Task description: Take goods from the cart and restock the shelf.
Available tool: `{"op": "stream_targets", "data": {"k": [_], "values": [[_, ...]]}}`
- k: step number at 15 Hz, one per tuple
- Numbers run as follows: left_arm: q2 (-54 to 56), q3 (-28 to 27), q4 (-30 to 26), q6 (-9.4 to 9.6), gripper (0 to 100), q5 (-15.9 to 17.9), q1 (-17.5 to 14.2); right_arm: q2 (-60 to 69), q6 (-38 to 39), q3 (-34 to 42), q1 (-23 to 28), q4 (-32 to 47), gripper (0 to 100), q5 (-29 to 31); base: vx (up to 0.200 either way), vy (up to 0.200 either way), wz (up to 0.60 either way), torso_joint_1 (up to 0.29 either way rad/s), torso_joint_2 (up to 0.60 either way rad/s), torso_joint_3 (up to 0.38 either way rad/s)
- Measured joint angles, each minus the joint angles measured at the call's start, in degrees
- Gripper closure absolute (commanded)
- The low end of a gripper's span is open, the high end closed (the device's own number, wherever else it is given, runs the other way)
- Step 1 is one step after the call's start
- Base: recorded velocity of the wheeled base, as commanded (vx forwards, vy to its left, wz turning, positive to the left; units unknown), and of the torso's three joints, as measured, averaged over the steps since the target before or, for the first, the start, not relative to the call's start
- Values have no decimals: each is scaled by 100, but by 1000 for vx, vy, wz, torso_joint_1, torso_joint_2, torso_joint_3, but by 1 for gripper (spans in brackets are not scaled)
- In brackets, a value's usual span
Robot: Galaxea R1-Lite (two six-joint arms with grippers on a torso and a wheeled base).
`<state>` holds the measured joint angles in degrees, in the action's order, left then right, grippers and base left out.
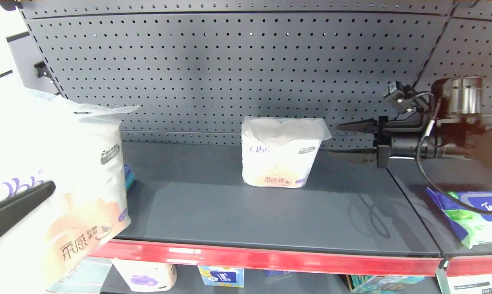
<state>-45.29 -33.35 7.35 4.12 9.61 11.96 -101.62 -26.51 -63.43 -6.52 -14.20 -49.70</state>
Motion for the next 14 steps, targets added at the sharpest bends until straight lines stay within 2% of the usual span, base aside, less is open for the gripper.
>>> {"op": "stream_targets", "data": {"k": [4,10,14], "values": [[-7,-35,1,83,100,-1,0,-491,-2,-274,-266,9,0,-162,0,0,0,0,0,0],[1,-38,1,89,100,-1,0,-772,30,-490,-563,6,0,-411,0,0,0,0,0,0],[1,-46,-7,89,100,-11,0,-1092,55,-928,-764,30,0,-395,0,0,0,0,0,0]]}}
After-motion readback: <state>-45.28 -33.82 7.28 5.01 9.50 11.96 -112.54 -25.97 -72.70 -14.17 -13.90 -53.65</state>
